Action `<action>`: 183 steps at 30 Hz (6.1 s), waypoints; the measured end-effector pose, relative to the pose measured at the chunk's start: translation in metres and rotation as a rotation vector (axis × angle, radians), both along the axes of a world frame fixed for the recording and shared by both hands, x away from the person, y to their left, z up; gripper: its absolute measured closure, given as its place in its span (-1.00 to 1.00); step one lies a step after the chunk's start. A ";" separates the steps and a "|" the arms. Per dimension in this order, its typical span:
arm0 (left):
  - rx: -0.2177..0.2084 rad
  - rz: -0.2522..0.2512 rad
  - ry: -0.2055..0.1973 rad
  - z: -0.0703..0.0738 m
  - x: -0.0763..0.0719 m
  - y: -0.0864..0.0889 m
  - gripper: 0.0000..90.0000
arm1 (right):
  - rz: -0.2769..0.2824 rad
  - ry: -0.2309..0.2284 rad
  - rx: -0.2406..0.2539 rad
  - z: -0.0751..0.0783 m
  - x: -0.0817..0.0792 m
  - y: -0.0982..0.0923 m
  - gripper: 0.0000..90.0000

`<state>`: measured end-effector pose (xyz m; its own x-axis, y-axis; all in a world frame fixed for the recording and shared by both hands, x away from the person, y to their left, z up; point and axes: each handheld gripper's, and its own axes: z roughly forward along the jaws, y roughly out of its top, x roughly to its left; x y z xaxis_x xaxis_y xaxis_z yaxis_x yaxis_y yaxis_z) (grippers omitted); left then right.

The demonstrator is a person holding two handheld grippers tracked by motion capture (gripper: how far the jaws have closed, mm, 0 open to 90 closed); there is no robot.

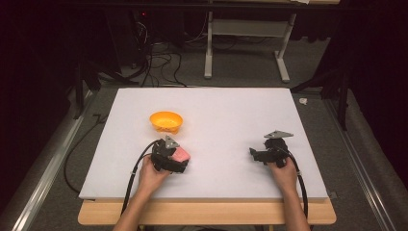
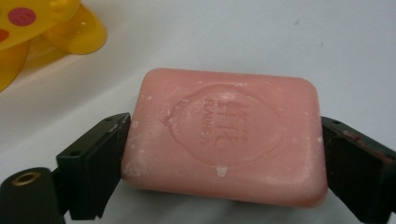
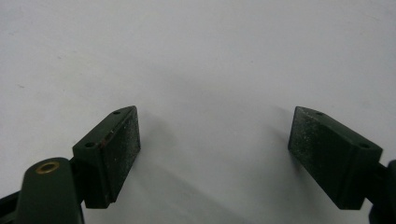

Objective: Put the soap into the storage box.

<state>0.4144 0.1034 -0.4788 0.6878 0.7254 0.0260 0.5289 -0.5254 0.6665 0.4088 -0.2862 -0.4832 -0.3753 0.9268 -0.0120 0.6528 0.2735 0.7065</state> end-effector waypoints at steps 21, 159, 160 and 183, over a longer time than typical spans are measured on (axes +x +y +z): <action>-0.011 0.012 0.007 0.000 -0.002 0.002 -0.70 | -0.001 0.001 0.001 0.000 0.000 0.000 -0.62; -0.156 0.298 -0.052 0.093 0.094 0.031 -0.68 | 0.000 -0.001 0.000 0.000 0.000 0.000 -0.62; -0.156 0.298 -0.052 0.093 0.094 0.031 -0.68 | 0.000 -0.001 0.000 0.000 0.000 0.000 -0.62; -0.125 0.349 0.004 0.066 0.116 0.025 -0.69 | 0.001 -0.001 -0.001 0.000 0.000 0.000 -0.62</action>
